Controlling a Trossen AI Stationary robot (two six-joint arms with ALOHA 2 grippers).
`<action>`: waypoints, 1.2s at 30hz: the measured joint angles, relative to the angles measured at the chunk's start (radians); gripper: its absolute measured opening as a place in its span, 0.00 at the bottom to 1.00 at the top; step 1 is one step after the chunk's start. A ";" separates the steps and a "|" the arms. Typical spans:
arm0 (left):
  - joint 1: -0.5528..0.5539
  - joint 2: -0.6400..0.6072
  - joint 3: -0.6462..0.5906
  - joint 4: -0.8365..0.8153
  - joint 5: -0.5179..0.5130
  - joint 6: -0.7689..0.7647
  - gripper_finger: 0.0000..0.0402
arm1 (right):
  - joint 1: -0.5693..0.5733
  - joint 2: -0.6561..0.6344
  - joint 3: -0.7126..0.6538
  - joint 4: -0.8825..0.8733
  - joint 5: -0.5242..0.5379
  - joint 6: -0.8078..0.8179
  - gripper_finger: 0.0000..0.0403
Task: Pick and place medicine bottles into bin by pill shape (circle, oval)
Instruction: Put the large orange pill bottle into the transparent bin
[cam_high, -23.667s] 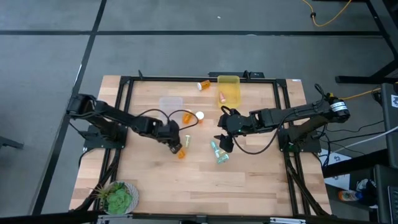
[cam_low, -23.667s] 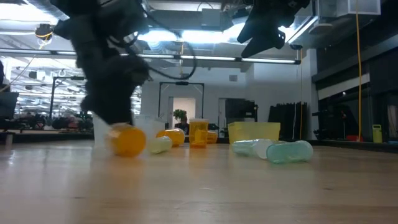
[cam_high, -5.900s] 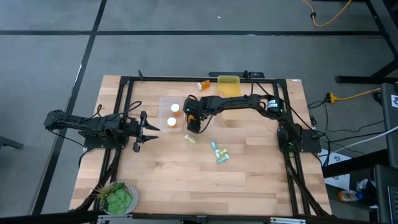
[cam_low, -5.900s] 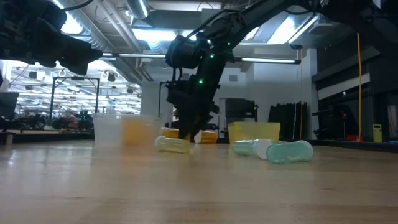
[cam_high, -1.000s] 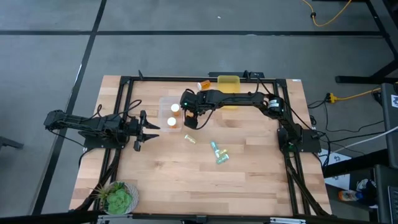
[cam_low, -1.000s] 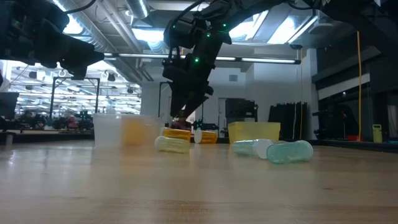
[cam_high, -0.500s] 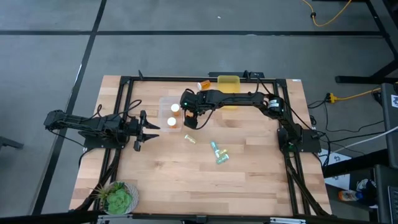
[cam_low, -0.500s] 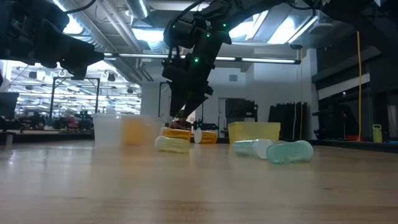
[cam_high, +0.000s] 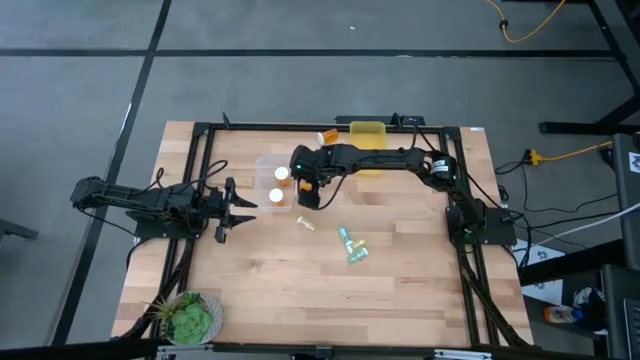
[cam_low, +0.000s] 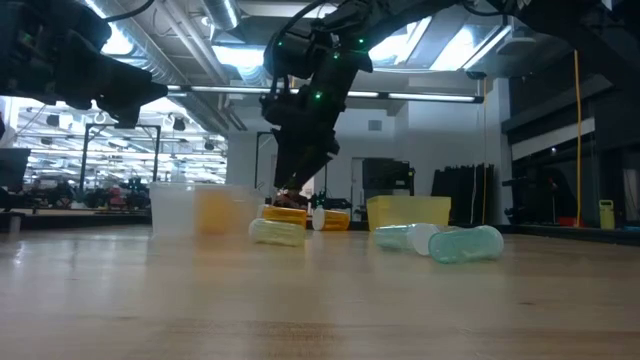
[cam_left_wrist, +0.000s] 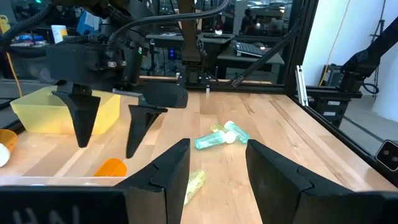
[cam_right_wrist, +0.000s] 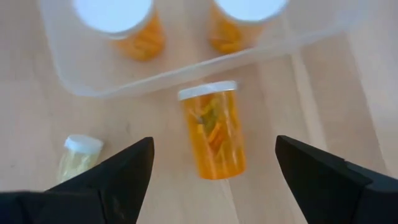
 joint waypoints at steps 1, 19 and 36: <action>0.000 0.000 0.000 0.000 0.000 0.003 0.37 | 0.000 0.000 0.000 0.000 -0.014 -0.018 0.84; 0.000 0.000 0.000 -0.004 0.001 0.008 0.37 | 0.009 0.088 -0.001 0.120 0.015 -0.151 0.84; 0.000 0.000 0.000 -0.019 0.001 0.010 0.37 | 0.009 0.155 0.000 0.184 0.024 -0.222 0.73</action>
